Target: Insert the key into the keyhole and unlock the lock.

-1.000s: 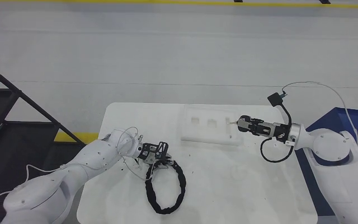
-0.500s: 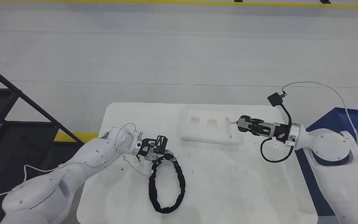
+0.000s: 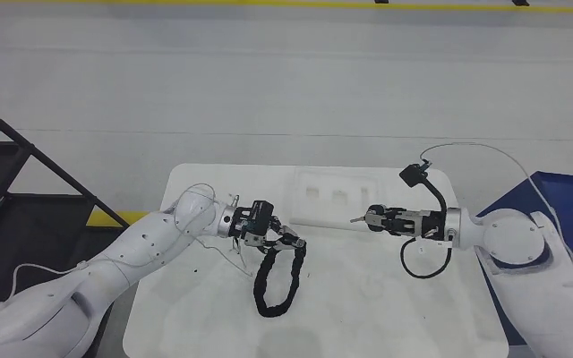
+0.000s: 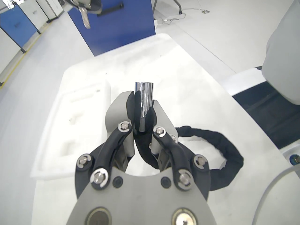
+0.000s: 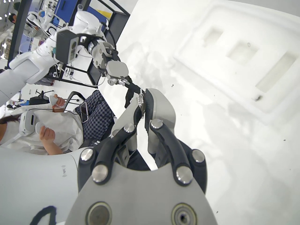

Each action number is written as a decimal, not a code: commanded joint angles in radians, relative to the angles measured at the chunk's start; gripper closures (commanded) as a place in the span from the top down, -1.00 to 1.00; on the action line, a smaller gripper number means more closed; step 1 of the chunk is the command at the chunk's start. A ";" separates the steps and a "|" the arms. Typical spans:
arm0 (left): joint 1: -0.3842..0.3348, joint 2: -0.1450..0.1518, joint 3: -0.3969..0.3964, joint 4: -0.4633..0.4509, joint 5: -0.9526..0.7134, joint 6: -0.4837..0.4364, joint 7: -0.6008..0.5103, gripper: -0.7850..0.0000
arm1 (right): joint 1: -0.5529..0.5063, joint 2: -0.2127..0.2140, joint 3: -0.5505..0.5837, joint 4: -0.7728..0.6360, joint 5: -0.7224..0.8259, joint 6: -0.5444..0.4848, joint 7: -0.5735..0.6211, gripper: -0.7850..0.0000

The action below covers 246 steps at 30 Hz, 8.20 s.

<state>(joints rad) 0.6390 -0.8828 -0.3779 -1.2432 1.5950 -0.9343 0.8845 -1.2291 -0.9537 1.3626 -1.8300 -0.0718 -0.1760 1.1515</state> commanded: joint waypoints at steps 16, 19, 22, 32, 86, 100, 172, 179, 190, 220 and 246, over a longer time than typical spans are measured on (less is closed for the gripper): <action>-0.016 -0.034 -0.045 -0.171 -0.107 -0.025 -0.024 -1.00 | -0.143 0.033 0.188 -0.297 0.129 0.103 0.084 -1.00; -0.026 -0.058 -0.038 -0.151 -0.132 -0.025 -0.024 -1.00 | -0.156 0.035 0.204 -0.306 0.138 0.109 0.068 -1.00; -0.031 -0.087 -0.027 -0.111 -0.176 -0.023 -0.026 -1.00 | -0.168 0.037 0.217 -0.312 0.124 0.119 0.048 -1.00; -0.060 -0.183 0.012 -0.010 -0.210 0.035 -0.079 -1.00 | -0.192 0.041 0.235 -0.314 0.096 0.141 0.000 -1.00; -0.011 -0.340 -0.013 0.147 -0.104 0.200 -0.063 -1.00 | -0.171 0.069 0.151 -0.520 -0.288 0.557 0.028 -1.00; -0.009 -0.371 -0.033 0.190 -0.077 0.178 -0.042 -1.00 | -0.152 0.074 0.127 -0.520 -0.314 0.590 0.038 -1.00; 0.028 -0.422 -0.131 0.216 -0.002 0.044 -0.007 -1.00 | -0.100 0.082 0.055 -0.520 -0.310 0.625 0.014 1.00; 0.029 -0.426 -0.136 0.231 -0.100 -0.044 -0.043 -1.00 | -0.087 0.094 0.099 -0.520 -0.327 0.362 0.050 1.00; -0.065 -0.393 0.061 0.264 -0.377 -0.078 -0.146 -1.00 | -0.144 0.116 0.139 -0.501 -0.315 0.000 0.147 1.00; -0.196 -0.264 0.208 0.114 -0.915 -0.078 -0.616 -1.00 | -0.140 0.127 0.051 -0.470 -0.683 -0.499 -0.092 1.00; -0.207 -0.316 0.208 0.173 -1.015 -0.078 -0.745 -1.00 | -0.149 0.127 -0.060 -0.505 -0.906 -0.505 -0.179 1.00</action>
<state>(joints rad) 0.4334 -1.1972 -0.1700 -1.0715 0.5734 -1.0123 0.1396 -1.3821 -0.8270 1.3016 -2.3338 -0.9793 -0.6867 0.9660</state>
